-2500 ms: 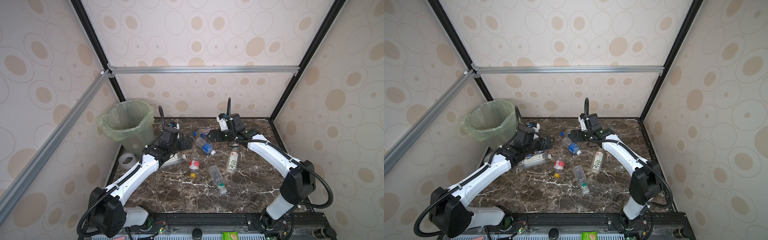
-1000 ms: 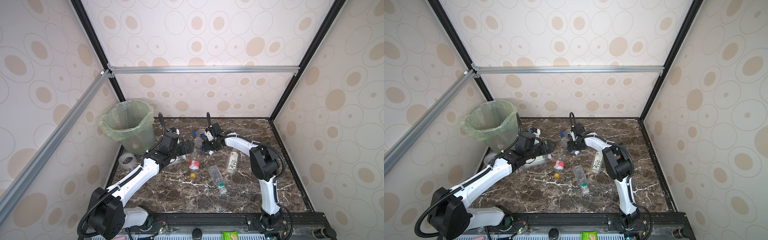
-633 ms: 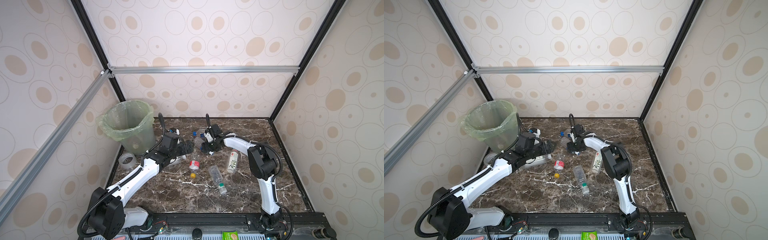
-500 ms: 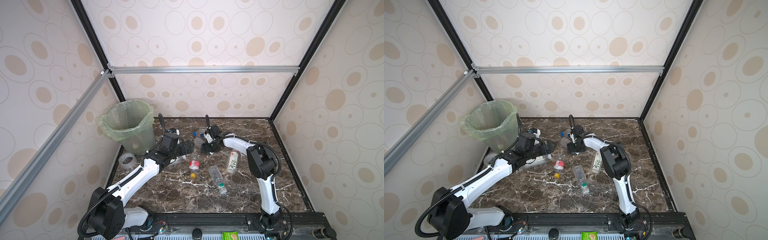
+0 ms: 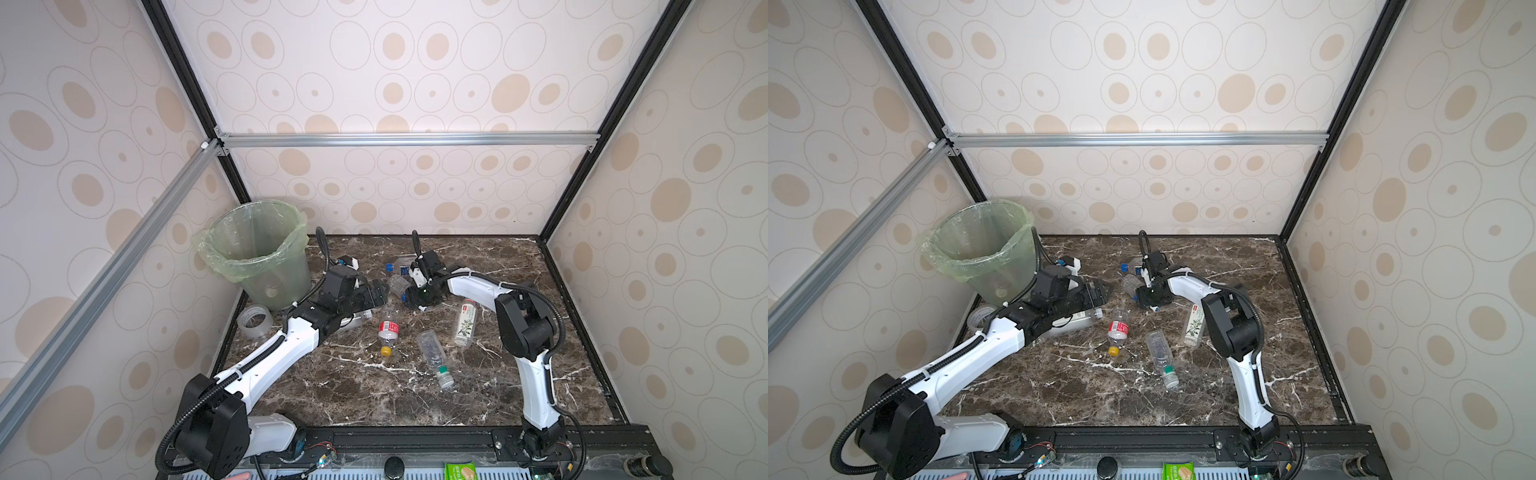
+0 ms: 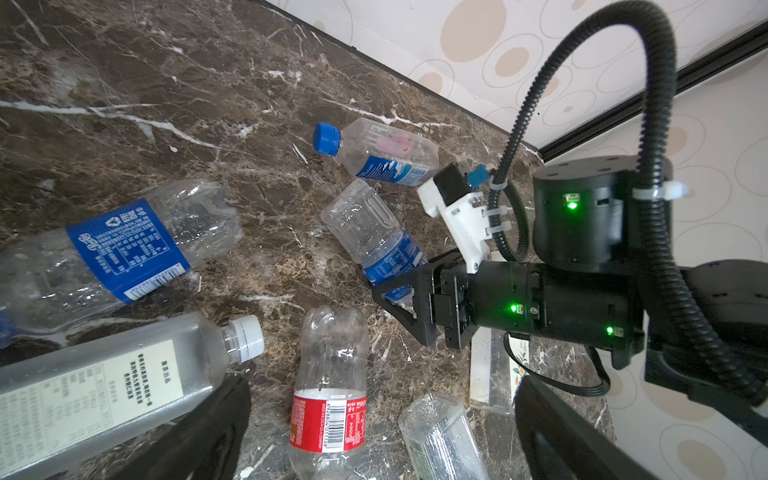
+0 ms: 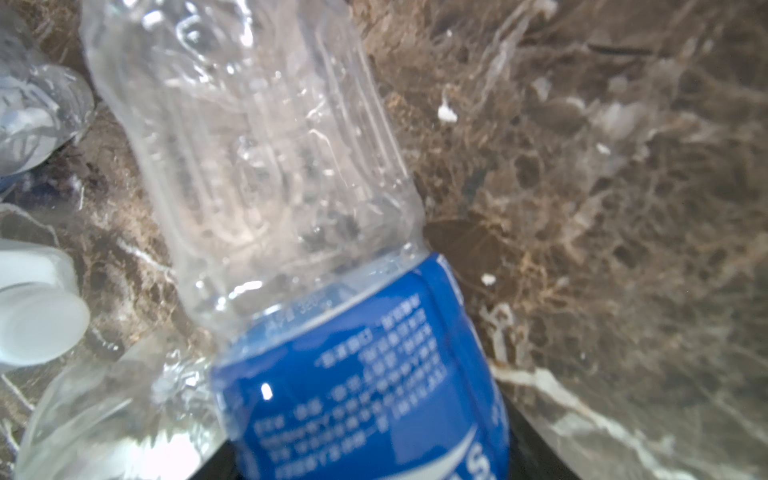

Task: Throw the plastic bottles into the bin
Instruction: 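Lift the Pocari Sweat bottle with the right gripper toward the left gripper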

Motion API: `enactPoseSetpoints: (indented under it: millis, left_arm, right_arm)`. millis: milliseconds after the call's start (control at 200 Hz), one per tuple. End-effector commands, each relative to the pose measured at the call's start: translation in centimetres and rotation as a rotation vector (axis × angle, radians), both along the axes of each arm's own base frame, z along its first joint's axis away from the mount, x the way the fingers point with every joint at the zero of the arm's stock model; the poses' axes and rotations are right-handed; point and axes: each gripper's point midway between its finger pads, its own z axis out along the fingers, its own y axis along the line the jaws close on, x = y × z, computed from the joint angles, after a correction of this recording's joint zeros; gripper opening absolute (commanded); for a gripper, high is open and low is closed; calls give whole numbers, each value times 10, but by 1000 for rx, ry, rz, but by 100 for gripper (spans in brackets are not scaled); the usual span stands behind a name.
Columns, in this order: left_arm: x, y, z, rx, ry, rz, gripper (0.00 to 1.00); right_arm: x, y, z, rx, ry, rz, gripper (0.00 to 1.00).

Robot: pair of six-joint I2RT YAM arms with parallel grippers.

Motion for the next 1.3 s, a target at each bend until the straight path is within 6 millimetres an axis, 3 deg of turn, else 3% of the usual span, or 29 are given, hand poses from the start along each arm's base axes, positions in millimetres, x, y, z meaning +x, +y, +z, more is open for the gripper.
enactPoseSetpoints:
  millis: [0, 365, 480, 600, 775, 965, 1295]
  left_arm:
    - [2, -7, 9, -48, -17, 2, 99]
    - [33, -22, 74, -166, -130, -10, 99]
    - [46, -26, 94, -244, -164, -16, 99]
    - [55, -28, 102, -314, -167, -20, 99]
    - [60, -18, 112, -385, -208, 12, 99]
    - [65, -15, 109, -400, -207, 29, 99]
    - [73, -13, 110, -432, -225, 49, 90]
  right_arm:
    - [-5, 5, 42, 61, -51, -3, 63]
    - [-5, 11, 152, 192, -204, -18, 63]
    - [-10, 16, 178, 226, -239, -7, 63]
    - [-18, 23, 199, 257, -286, 9, 63]
    - [-28, 32, 211, 303, -320, 24, 63]
    - [-37, 45, 215, 330, -328, 58, 62]
    - [-51, 64, 230, 398, -340, 102, 62]
